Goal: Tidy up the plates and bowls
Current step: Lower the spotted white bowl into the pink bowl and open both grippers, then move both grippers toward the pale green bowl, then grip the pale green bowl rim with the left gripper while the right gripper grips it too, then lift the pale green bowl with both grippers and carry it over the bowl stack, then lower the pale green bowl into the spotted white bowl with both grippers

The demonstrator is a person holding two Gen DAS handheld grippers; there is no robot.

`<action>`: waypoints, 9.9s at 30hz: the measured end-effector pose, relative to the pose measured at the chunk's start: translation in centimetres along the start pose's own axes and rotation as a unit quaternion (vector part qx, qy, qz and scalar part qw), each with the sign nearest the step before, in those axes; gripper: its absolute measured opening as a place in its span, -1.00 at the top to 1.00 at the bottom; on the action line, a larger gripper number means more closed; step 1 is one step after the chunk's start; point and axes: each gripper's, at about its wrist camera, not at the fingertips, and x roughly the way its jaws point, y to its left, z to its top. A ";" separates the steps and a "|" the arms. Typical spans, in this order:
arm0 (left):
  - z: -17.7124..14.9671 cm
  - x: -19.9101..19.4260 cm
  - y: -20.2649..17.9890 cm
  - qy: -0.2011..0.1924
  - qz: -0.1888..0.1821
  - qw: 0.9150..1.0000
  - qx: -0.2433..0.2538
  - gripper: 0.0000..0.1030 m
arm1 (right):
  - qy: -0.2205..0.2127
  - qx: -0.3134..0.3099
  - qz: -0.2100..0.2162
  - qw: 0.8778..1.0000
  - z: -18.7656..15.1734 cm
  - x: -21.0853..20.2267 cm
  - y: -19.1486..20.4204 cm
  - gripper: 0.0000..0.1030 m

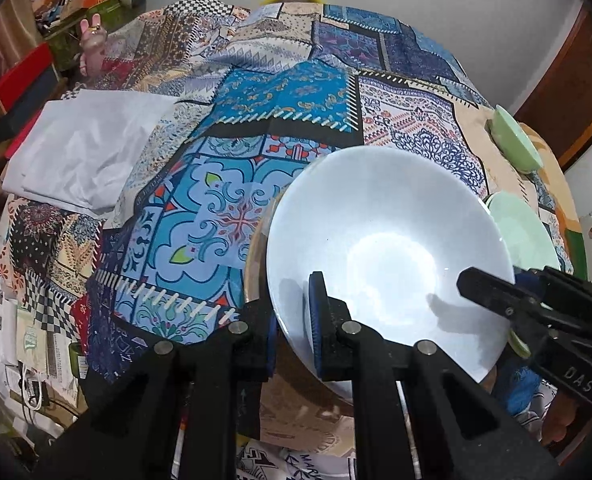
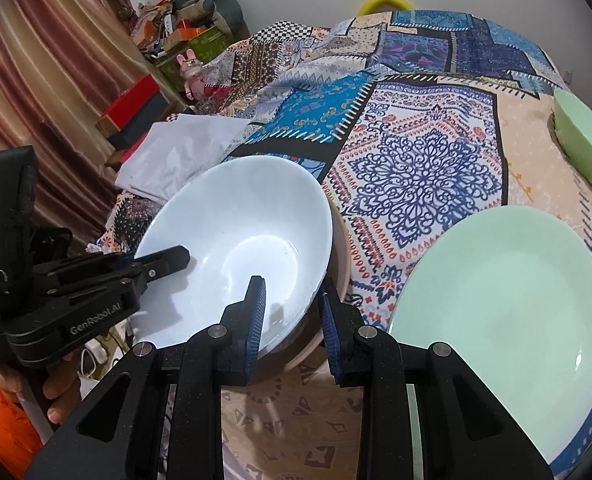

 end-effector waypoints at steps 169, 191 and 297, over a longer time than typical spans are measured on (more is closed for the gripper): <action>9.0 -5.2 -19.1 -0.072 -0.091 0.991 0.073 0.66 | -0.143 0.014 -0.070 0.987 5.0 -14.0 -11.6 0.71; 3.7 -7.0 -5.3 -0.067 -0.051 0.996 -0.019 0.66 | -0.092 -0.046 -0.007 0.995 4.0 -7.2 -1.8 0.71; -1.7 1.7 2.0 0.013 -0.056 0.997 -0.058 0.34 | 0.044 -0.035 0.011 0.998 0.6 4.1 -1.2 0.39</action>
